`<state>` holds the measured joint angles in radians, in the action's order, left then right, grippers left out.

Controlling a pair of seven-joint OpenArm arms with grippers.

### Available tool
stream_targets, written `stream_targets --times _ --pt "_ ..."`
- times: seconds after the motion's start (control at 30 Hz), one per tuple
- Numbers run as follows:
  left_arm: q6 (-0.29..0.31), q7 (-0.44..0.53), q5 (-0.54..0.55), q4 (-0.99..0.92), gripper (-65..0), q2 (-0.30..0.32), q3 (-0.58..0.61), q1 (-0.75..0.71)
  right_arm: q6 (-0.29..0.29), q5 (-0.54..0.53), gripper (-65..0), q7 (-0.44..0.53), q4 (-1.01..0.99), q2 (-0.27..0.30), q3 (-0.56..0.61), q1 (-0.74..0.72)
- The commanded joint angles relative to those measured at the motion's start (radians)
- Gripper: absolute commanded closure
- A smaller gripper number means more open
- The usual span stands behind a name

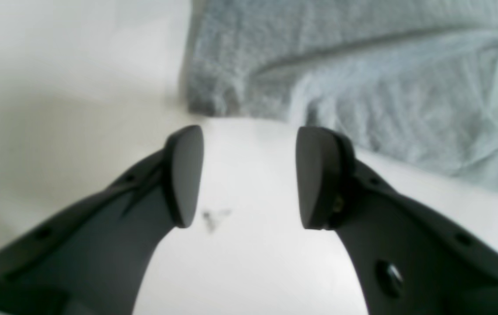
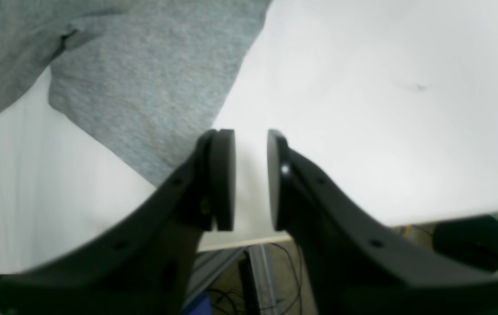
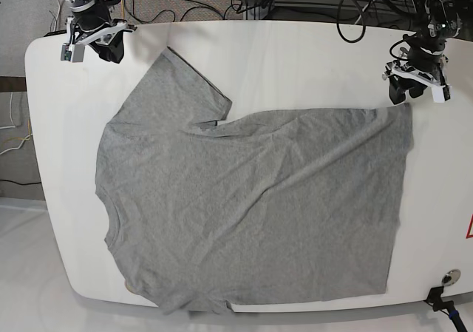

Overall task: Fold the T-shirt properly
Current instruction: 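Lower the left gripper onto the shirt's hem corner and grasp it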

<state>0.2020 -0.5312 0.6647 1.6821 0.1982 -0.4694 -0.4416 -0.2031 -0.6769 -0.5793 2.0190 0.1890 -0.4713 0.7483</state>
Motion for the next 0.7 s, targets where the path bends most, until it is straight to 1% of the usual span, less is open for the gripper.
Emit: stream_targets --times 0.0,0.07,0.17,0.2,0.27,0.4,0.67 --pt "0.013 0.016 0.028 -0.048 -32.6 0.012 -0.003 0.051 -0.012 0.011 -18.4 0.022 0.011 0.008 -0.004 0.000" --pt "0.014 0.018 0.044 -0.095 -32.7 0.016 0.003 0.093 -0.014 0.016 -20.7 0.020 0.007 0.006 -0.005 0.004" --pt "0.016 0.022 0.055 -0.142 -33.2 0.013 0.010 0.139 -0.013 0.031 -22.2 0.011 -0.004 0.005 -0.002 -0.001" --pt "0.019 0.037 0.047 -0.132 -33.4 0.016 0.010 0.131 -0.017 0.006 -20.8 0.020 0.002 0.004 -0.007 -0.001" --pt "0.018 0.042 0.046 -0.143 -33.2 0.014 0.011 0.137 -0.018 0.004 -20.8 0.017 0.004 0.004 -0.009 0.001" --pt "0.017 0.033 0.047 -0.166 -33.0 0.015 0.016 0.157 -0.020 0.000 -20.8 0.016 0.004 0.005 -0.010 0.003" --pt "0.018 0.019 0.042 -0.225 -32.5 0.013 0.071 0.197 -0.024 -0.018 -20.9 0.016 -0.002 0.005 -0.011 0.006"
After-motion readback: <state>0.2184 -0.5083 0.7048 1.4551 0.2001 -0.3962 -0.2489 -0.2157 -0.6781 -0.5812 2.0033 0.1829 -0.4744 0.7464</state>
